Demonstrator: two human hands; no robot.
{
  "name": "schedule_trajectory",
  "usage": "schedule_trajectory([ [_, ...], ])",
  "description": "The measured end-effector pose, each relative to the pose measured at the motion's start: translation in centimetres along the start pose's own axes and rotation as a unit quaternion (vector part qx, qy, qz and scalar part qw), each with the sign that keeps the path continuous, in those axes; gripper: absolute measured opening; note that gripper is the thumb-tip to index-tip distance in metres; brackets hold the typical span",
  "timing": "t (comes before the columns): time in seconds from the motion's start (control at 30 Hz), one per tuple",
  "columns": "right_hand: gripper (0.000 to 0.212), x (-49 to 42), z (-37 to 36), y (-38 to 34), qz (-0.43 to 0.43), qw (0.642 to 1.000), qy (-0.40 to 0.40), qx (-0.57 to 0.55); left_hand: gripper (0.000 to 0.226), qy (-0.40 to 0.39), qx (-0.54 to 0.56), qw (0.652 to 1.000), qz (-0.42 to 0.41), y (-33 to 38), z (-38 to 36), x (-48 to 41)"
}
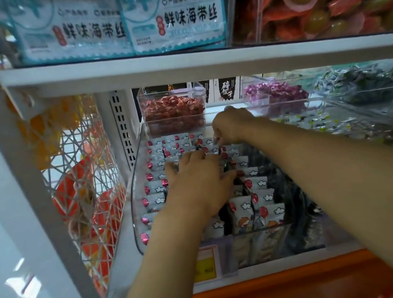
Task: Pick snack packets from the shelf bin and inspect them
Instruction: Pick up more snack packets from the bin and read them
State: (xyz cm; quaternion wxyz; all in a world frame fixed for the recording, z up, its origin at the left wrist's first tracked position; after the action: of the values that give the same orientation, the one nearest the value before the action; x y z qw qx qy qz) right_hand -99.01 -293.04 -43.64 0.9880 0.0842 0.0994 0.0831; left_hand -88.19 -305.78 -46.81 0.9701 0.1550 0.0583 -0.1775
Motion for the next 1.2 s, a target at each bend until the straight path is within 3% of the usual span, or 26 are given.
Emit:
schedule_trajectory([
  [0.17, 0.010, 0.2, 0.3, 0.4, -0.005, 0.999, 0.026, -0.022, 0.046, 0.025, 0.011, 1.000, 0.006, -0.7, 0.6, 0.6],
  [0.3, 0.008, 1.9, 1.5, 0.8, -0.015, 0.989, 0.125, -0.081, 0.042, 0.057, 0.030, 0.998, 0.002, -0.7, 1.2, 1.1],
  [0.53, 0.005, 9.0, 2.8, 0.5, -0.036, 0.931, 0.338, -0.132, 0.039, 0.149, 0.130, 0.980, -0.004, -0.5, 2.4, 2.7],
  [0.7, 0.009, 14.1, 3.7, 0.1, -0.053, 0.879, 0.364, -0.301, 0.048, 0.162, 0.225, 0.961, -0.009, 0.1, 2.9, 4.5],
  [0.83, 0.014, 17.6, 3.8, -0.3, -0.087, 0.805, 0.328, -0.486, 0.045, 0.144, 0.274, 0.951, -0.019, 0.7, 3.0, 5.3],
  [0.97, 0.014, 19.6, 3.1, -0.2, -0.128, 0.669, 0.257, -0.685, 0.026, 0.133, 0.338, 0.932, -0.016, 1.6, 3.0, 6.1],
  [1.2, 0.009, 20.6, 2.5, 0.1, -0.128, 0.462, 0.149, -0.865, 0.027, 0.084, 0.552, 0.828, 0.057, 1.3, 2.8, 6.3],
])
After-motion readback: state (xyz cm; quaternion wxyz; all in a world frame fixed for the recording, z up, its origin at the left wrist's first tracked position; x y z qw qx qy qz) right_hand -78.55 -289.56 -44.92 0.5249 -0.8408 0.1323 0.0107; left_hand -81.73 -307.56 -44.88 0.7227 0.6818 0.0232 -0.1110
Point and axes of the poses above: each hand's wrist, its own x-axis away from the middle knuckle, its own z-axis out of the back of the hand, y = z × x, the point moved 1 cm from there along -x, towards the middle knuckle, and after that the axes turned 1 degree about x, right-handed, at the moved point
